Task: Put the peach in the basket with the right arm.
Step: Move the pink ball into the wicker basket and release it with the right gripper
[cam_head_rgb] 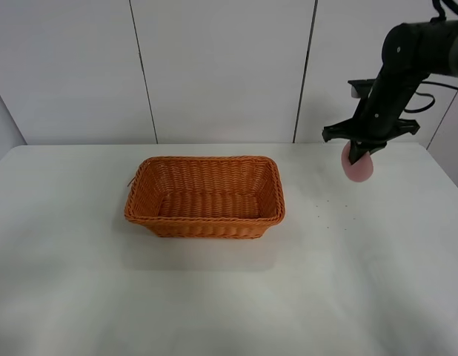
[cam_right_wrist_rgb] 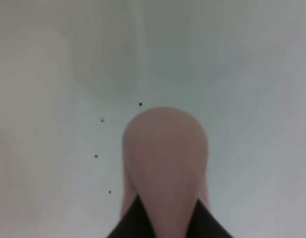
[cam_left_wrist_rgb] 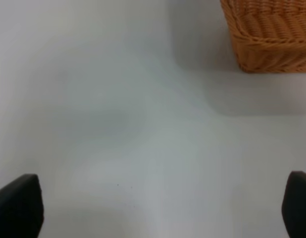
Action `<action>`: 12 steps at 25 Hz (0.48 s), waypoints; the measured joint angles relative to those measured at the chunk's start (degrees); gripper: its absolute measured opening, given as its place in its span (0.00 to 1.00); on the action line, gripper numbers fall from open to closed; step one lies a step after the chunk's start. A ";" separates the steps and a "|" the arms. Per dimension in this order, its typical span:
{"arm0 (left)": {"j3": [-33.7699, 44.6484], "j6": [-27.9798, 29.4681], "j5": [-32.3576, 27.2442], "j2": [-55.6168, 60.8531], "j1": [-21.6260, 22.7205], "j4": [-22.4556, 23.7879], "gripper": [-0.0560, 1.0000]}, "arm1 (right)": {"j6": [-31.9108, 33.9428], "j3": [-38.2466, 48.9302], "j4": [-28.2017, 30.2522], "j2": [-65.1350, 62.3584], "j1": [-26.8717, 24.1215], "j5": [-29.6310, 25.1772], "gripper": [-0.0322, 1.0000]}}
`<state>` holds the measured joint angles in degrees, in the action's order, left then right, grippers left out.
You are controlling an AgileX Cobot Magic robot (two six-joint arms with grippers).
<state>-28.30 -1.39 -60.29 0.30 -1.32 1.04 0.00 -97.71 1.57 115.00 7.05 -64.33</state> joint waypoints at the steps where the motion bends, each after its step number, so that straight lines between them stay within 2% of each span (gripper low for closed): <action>1: 0.00 0.00 0.00 0.00 0.00 0.00 0.99 | 0.00 -1.57 0.05 -0.06 0.00 -1.71 0.03; 7: 0.00 0.00 0.00 0.00 0.00 0.00 0.99 | 0.00 -8.75 0.03 -0.06 0.61 -4.98 0.03; 12: 0.00 0.00 0.00 0.00 0.00 0.00 0.99 | 0.00 -12.89 -0.04 -0.06 4.99 -5.45 0.03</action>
<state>-28.30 -1.39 -60.29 0.30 -1.32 1.04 0.00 -110.60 1.53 114.94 12.04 -69.78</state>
